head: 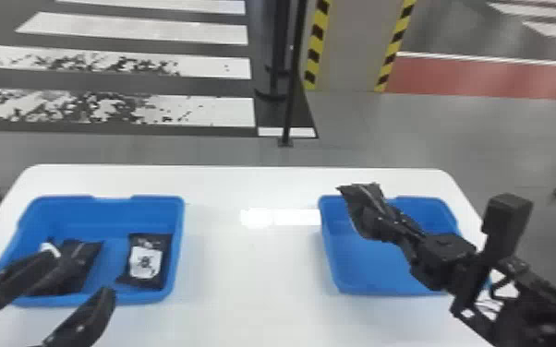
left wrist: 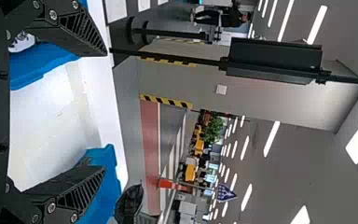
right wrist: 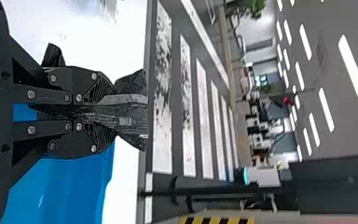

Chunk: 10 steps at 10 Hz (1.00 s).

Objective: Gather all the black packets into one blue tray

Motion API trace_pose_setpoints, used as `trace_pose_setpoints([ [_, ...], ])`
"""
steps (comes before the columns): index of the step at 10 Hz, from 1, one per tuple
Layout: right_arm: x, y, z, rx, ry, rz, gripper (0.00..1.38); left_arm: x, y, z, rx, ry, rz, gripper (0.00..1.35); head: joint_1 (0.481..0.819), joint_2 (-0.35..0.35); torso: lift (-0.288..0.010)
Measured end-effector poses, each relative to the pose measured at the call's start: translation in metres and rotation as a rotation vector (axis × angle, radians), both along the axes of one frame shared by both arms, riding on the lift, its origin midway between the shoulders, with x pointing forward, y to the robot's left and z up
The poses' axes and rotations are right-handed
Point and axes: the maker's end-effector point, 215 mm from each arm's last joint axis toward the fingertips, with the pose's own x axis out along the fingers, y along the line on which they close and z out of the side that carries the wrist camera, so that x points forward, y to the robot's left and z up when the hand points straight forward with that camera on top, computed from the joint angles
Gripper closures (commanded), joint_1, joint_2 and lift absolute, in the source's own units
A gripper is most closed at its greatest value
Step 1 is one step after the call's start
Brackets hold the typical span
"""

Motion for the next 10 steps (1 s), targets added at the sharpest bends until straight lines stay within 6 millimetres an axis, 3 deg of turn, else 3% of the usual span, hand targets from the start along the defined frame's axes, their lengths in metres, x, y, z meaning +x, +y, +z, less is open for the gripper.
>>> trace_pose_setpoints([
  [1,-0.014,0.046,0.011,0.034,-0.034,0.094,1.28,0.006,-0.002,0.005,-0.015,-0.009,-0.004,0.19,0.695,0.004,-0.11],
  [2,-0.025,0.079,0.015,0.071,-0.052,0.162,1.28,0.01,-0.006,0.008,-0.032,-0.008,-0.009,0.2,0.695,0.064,-0.11],
  [4,-0.041,0.127,0.023,0.146,-0.095,0.27,1.28,0.019,-0.014,0.006,-0.11,0.016,-0.022,0.2,0.695,0.138,-0.11],
  [7,-0.056,0.162,0.042,0.175,-0.174,0.382,1.28,0.04,-0.045,0.002,-0.317,0.043,-0.088,0.2,0.695,0.148,-0.11],
  [10,-0.063,0.179,0.041,0.14,-0.182,0.434,1.28,0.048,-0.091,0.012,-0.544,0.08,-0.193,0.21,0.695,0.107,-0.11],
])
